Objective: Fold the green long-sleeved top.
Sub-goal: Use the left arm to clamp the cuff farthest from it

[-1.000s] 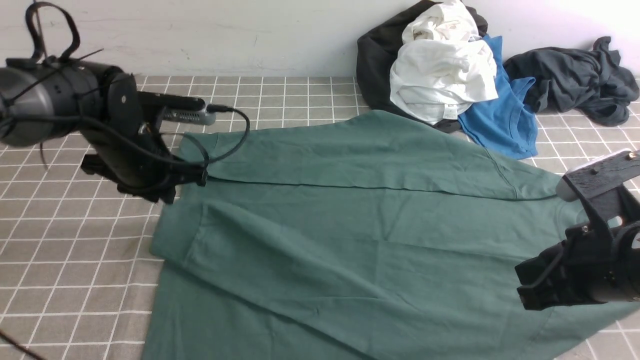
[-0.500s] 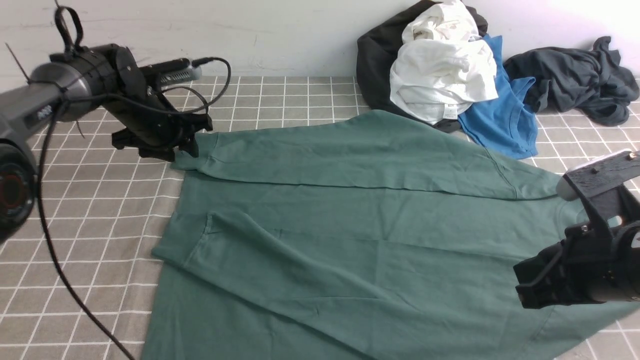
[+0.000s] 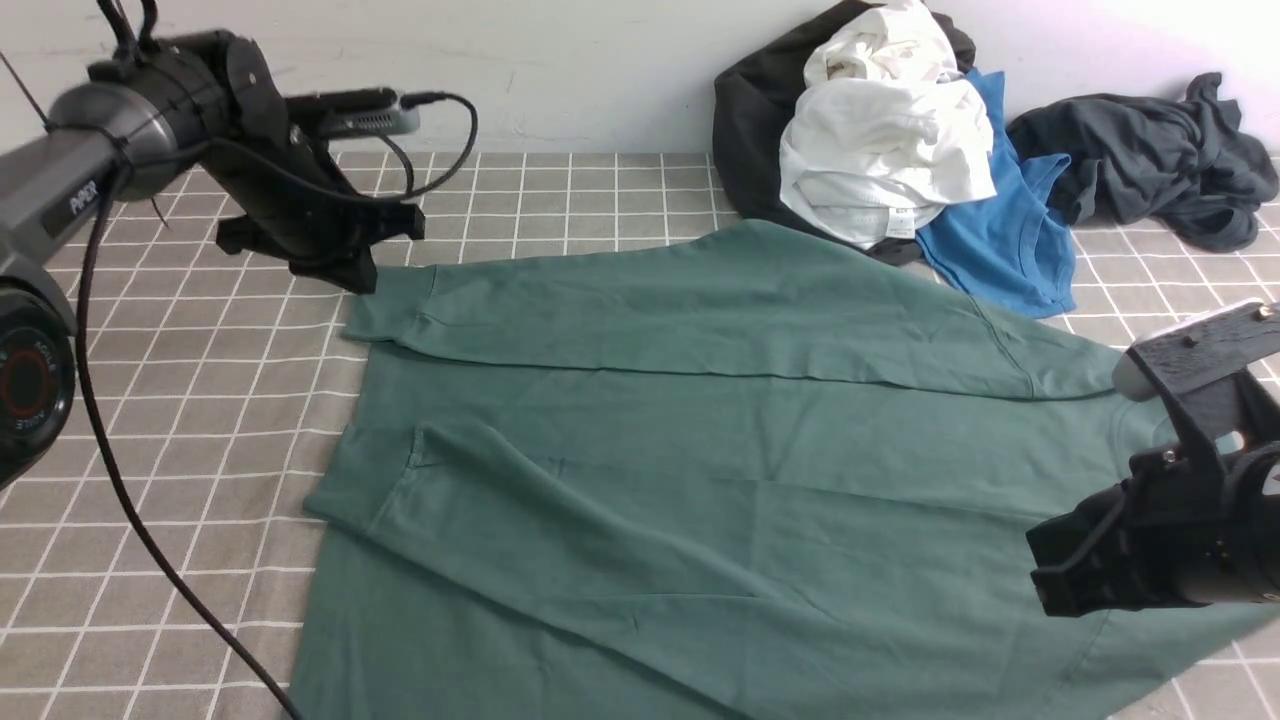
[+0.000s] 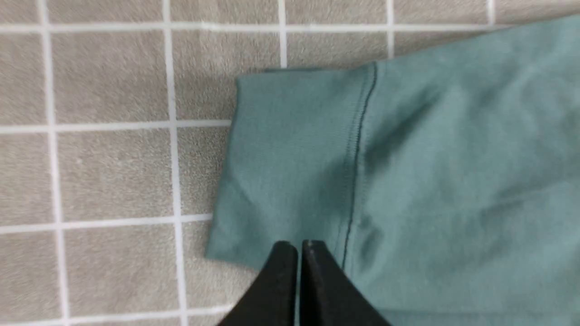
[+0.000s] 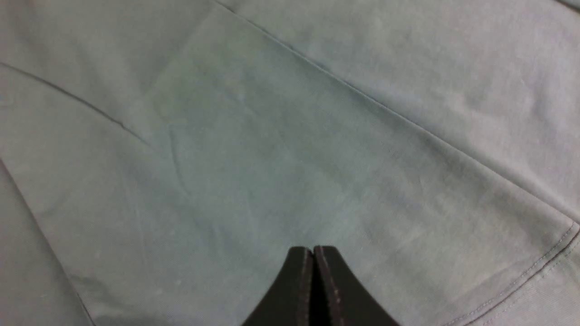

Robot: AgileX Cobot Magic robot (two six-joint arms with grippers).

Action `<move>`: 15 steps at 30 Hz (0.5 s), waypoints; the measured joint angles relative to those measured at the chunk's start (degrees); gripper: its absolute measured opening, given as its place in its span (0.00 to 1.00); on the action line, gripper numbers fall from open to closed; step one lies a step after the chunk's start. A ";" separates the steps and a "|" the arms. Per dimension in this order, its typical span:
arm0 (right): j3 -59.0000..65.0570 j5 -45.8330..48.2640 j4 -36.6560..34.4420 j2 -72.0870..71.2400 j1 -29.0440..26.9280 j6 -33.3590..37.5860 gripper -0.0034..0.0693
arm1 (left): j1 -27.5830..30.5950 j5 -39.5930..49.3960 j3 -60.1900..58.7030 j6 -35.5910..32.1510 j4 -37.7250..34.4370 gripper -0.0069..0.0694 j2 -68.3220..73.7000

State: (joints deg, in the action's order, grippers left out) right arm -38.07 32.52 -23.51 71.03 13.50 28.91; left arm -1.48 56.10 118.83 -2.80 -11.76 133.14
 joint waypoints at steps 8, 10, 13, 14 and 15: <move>0.00 -0.39 0.00 0.00 0.00 0.00 0.03 | 0.00 2.06 -0.10 -0.77 5.18 0.47 3.66; 0.00 -0.59 0.00 0.00 0.00 0.00 0.03 | 0.00 1.28 -0.10 -0.72 6.24 0.56 4.28; 0.00 -0.65 0.00 0.00 0.00 0.00 0.03 | 0.00 0.03 -0.10 -0.72 6.37 0.62 5.19; 0.00 -0.65 0.00 0.00 0.00 0.00 0.03 | 0.00 -0.75 0.03 -1.32 5.94 0.62 5.98; 0.00 -0.65 0.00 0.00 0.00 0.00 0.03 | 0.00 -0.75 0.03 -1.32 5.86 0.62 5.98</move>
State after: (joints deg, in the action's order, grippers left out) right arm -38.07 31.87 -23.51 71.03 13.50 28.91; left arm -1.48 55.35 118.86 -4.11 -5.91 139.12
